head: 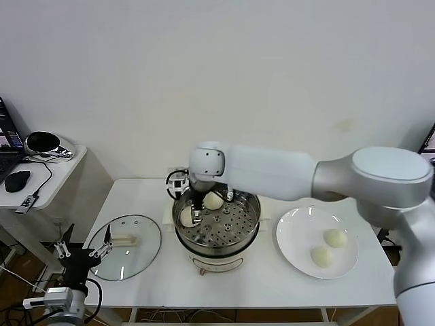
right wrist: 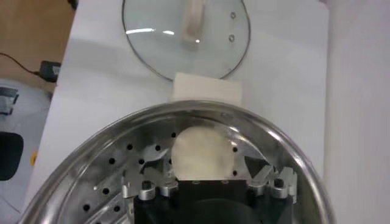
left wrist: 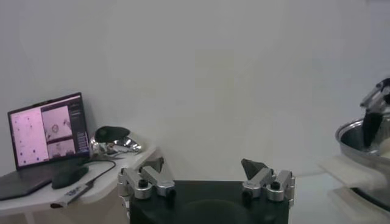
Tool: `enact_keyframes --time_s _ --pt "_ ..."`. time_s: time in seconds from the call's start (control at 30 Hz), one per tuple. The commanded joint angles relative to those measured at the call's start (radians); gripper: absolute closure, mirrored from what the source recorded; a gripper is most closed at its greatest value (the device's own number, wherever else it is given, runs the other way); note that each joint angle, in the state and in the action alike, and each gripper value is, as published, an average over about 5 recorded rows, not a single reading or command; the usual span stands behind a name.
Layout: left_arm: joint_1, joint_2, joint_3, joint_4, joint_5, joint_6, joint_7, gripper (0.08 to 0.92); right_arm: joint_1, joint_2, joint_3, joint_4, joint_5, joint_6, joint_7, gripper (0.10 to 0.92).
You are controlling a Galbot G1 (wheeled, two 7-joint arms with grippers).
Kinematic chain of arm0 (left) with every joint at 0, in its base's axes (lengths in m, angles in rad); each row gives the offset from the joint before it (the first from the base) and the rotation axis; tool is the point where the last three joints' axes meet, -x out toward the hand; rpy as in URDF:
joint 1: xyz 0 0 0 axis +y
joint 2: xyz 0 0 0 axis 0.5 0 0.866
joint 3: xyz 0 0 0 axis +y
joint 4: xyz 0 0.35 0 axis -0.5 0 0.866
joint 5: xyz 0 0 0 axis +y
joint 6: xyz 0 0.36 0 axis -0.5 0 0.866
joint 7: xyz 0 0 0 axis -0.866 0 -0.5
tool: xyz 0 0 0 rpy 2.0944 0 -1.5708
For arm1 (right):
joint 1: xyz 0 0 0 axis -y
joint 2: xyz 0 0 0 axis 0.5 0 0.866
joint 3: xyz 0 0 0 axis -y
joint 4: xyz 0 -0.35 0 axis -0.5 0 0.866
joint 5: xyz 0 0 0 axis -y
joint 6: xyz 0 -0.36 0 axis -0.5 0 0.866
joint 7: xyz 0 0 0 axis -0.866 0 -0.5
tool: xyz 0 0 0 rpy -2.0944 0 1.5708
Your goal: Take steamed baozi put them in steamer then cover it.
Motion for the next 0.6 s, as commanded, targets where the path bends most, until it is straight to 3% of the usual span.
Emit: enact_keyframes --time_s 0.03,0.37,0.6 --pt "-0.001 0.002 0.002 -0.006 -0.001 0.002 0.0 0.177 0.175 -0.309 -0.02 0.201 -0.133 0.07 -0.203 0.203" --pt "0.003 0.01 0.01 -0.009 0.004 0.004 0.001 0.177 0.128 -0.769 -0.006 0.405 -0.362 0.249 -0.301 0.203" --pt "0.004 0.008 0.015 -0.006 0.01 0.005 0.001 0.177 -0.089 -0.936 0.122 0.414 -0.517 0.352 -0.303 0.203"
